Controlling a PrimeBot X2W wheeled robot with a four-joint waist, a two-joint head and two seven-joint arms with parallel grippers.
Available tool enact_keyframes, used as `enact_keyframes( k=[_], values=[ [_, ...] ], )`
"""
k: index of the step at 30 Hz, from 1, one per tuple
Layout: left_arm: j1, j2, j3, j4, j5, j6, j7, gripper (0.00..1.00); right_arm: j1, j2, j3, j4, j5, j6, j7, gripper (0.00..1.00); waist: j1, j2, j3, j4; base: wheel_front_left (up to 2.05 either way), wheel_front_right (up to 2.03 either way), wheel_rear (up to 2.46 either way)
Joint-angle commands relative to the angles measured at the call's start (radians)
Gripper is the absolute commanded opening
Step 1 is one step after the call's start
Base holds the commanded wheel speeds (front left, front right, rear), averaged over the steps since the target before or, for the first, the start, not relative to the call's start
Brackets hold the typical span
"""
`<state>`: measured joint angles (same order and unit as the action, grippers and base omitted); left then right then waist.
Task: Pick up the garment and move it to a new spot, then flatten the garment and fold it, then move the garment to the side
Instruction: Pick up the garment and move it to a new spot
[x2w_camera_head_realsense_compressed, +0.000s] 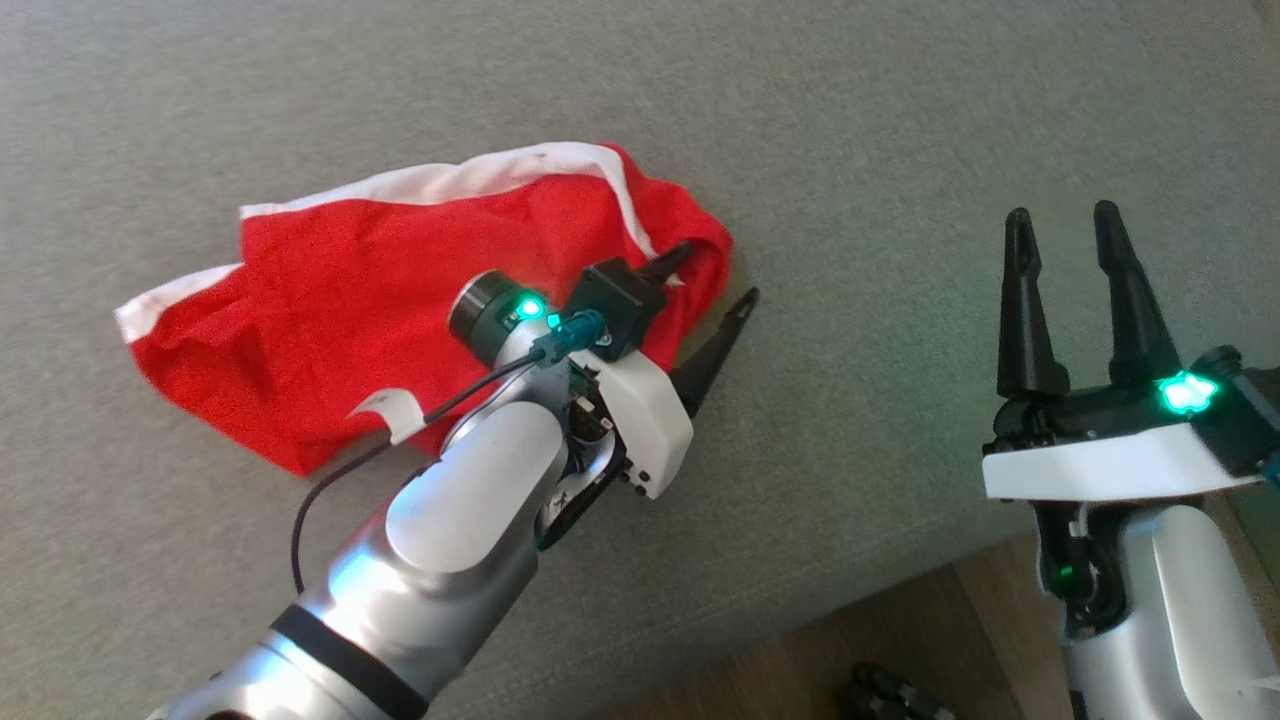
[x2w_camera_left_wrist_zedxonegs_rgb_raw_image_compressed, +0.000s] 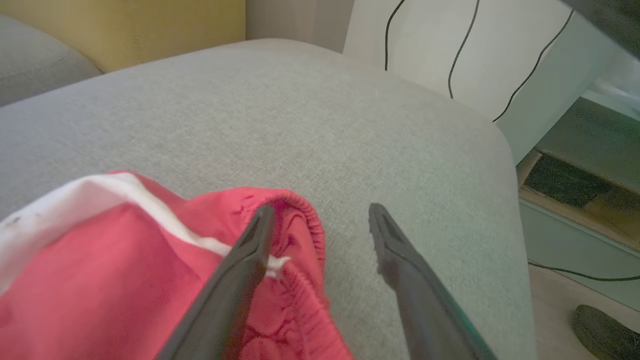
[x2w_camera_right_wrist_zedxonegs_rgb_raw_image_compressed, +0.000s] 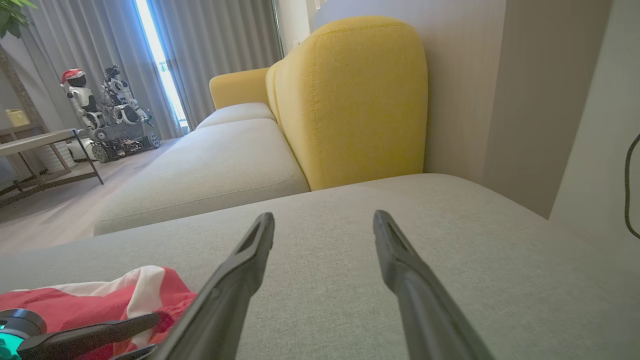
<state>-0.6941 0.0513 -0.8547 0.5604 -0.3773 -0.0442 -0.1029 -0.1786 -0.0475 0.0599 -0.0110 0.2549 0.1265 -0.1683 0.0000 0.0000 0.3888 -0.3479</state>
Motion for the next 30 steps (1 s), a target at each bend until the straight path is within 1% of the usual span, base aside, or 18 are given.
enact_keyframes(
  k=[1, 5, 10, 14, 15, 18, 22, 27, 30],
  values=[
    [-0.038, -0.001, 0.010, -0.022, -0.016, 0.006, -0.027, 1.00, -0.021, -0.003, 0.021, -0.024, -0.004, 0.004, -0.006, 1.00, 0.0000, 0.0000, -0.026, 0.027, 0.00, 0.00, 0.00],
    [-0.028, -0.001, 0.003, -0.028, -0.061, 0.022, -0.088, 1.00, -0.010, -0.003, 0.016, -0.018, -0.022, 0.004, 0.009, 1.00, 0.0000, 0.0000, -0.076, 0.078, 0.00, 0.00, 0.00],
    [-0.004, -0.001, 0.045, -0.030, -0.092, 0.082, -0.135, 1.00, 0.010, -0.003, 0.004, -0.025, -0.050, 0.004, 0.037, 1.00, 0.0000, 0.0000, -0.135, 0.154, 0.00, 0.00, 0.00],
    [0.018, 0.017, 0.115, -0.037, -0.098, 0.140, -0.154, 1.00, 0.027, -0.003, -0.003, -0.035, -0.064, 0.004, 0.061, 1.00, 0.0000, 0.0000, -0.167, 0.211, 0.00, 0.00, 0.00],
    [0.018, 0.017, 0.115, -0.037, -0.098, 0.140, -0.154, 1.00, 0.027, -0.003, -0.003, -0.035, -0.064, 0.004, 0.061, 1.00, 0.0000, 0.0000, -0.167, 0.211, 0.00, 0.00, 0.00],
    [0.042, 0.049, 0.179, -0.063, -0.092, 0.179, -0.158, 1.00, 0.037, -0.003, -0.003, -0.041, -0.065, 0.004, 0.073, 1.00, 0.0000, 0.0000, -0.180, 0.244, 0.00, 0.00, 0.00],
    [0.095, 0.103, 0.277, -0.132, -0.068, 0.220, -0.158, 1.00, 0.044, -0.003, -0.012, -0.041, -0.070, 0.004, 0.083, 1.00, 0.0000, 0.0000, -0.192, 0.275, 0.00, 0.00, 0.00],
    [0.189, 0.163, 0.392, -0.223, -0.039, 0.252, -0.159, 1.00, 0.052, -0.003, -0.026, -0.029, -0.074, 0.004, 0.085, 1.00, 0.0000, 0.0000, -0.209, 0.302, 0.00, 0.00, 0.00],
    [0.249, 0.192, 0.451, -0.283, -0.018, 0.262, -0.159, 1.00, 0.057, -0.003, -0.035, -0.017, -0.079, 0.004, 0.086, 1.00, 0.0000, 0.0000, -0.222, 0.311, 0.00, 0.00, 0.00]
  ],
)
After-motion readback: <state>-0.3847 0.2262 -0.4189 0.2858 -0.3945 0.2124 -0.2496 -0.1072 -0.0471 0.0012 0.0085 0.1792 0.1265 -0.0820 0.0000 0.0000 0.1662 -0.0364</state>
